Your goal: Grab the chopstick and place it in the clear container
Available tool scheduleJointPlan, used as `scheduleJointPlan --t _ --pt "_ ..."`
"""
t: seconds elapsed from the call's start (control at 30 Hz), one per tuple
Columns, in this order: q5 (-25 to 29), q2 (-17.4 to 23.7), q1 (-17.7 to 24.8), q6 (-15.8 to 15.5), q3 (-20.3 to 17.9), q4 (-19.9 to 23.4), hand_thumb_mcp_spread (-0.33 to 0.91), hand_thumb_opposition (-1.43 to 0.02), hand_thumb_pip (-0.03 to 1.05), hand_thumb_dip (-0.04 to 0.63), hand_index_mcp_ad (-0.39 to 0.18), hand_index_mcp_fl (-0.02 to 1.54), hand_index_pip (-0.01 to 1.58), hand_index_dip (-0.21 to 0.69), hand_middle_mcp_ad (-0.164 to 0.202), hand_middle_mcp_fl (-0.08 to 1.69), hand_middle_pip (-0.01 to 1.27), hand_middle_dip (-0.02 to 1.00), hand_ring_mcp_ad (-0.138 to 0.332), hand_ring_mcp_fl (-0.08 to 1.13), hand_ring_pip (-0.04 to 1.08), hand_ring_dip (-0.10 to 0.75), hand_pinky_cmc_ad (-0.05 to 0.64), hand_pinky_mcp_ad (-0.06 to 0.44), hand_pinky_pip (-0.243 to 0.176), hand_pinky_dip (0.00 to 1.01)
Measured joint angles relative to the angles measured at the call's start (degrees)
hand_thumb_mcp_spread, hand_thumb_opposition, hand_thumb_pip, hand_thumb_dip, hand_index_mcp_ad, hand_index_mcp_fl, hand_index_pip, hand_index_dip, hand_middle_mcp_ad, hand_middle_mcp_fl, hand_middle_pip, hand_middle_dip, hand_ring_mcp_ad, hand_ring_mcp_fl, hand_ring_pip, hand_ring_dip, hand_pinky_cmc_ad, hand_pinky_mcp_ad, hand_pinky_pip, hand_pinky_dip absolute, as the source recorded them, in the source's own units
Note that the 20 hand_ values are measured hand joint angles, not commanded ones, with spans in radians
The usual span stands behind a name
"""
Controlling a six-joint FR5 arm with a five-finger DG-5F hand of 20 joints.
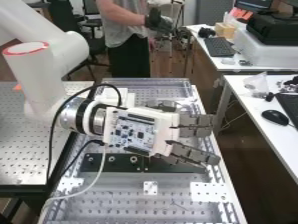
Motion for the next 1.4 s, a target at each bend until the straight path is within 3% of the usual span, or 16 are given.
scheduleJointPlan --t 0.53,0.73,0.97,1.4 --pt "2.5 -6.2 1.6 7.6 3.1 0.9 0.33 -0.8 0.79 0.354 -0.117 0.25 0.64 0.187 -0.028 0.49 0.13 0.64 0.164 0.13 0.1 0.215 0.328 0.133 -0.124 0.1" --pt "4.4 -7.0 2.0 9.5 2.8 1.8 0.37 -0.8 0.79 0.354 -0.115 0.22 0.8 0.185 -0.026 0.47 0.13 0.64 0.164 0.15 0.1 0.244 0.333 0.136 -0.112 0.11" --pt "5.9 -8.3 2.8 11.9 2.7 2.1 0.41 -0.8 0.75 0.347 -0.122 0.18 0.93 0.188 -0.026 0.44 0.28 0.66 0.164 0.18 0.1 0.298 0.297 0.133 -0.108 0.11" --pt "5.5 -10.3 3.7 13.1 4.9 0.0 0.44 -0.8 0.69 0.34 -0.141 0.21 0.96 0.171 -0.03 0.52 0.39 0.67 0.155 0.26 0.09 0.33 0.262 0.124 -0.098 0.12"
